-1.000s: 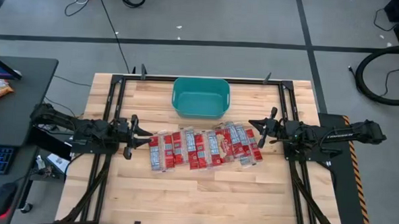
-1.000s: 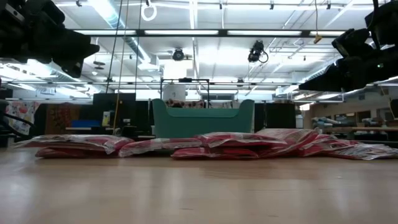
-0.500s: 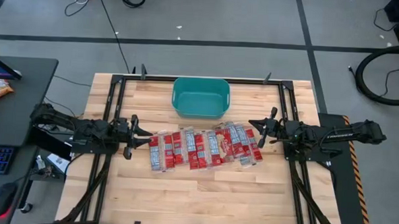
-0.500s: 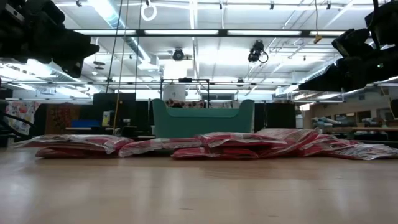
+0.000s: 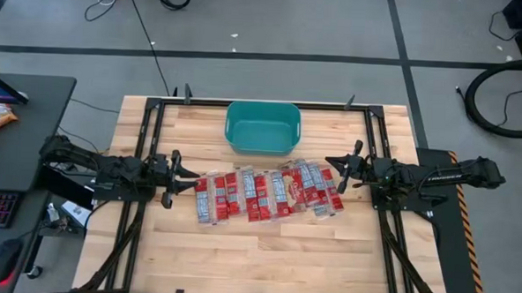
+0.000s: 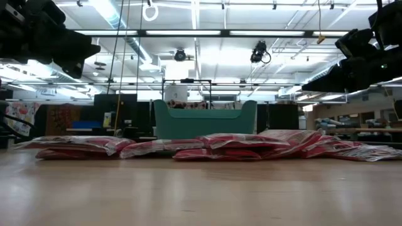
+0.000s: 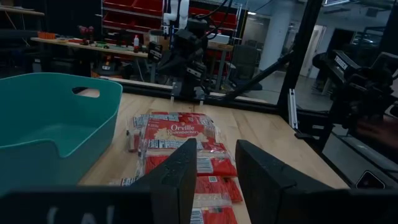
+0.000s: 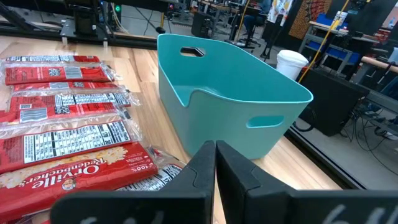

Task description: Sort popcorn bags into baskets

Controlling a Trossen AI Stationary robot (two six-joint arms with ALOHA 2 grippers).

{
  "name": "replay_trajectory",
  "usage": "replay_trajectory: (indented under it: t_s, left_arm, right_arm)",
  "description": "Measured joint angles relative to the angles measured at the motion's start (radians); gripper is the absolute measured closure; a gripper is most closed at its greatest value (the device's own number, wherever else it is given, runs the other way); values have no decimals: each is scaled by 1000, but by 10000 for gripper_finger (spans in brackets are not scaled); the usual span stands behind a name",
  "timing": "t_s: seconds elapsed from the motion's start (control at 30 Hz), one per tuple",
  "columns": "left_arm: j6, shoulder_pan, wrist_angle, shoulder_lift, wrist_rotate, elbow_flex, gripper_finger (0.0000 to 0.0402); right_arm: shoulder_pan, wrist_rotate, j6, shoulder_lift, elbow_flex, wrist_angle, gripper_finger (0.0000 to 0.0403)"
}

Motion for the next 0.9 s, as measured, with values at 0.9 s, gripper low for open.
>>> replay_trajectory:
  t_s: [0.9]
  left_arm:
    - [0,0,0,0,0,0,285]
  right_arm:
    - [-2,3,186,4,0,429,383]
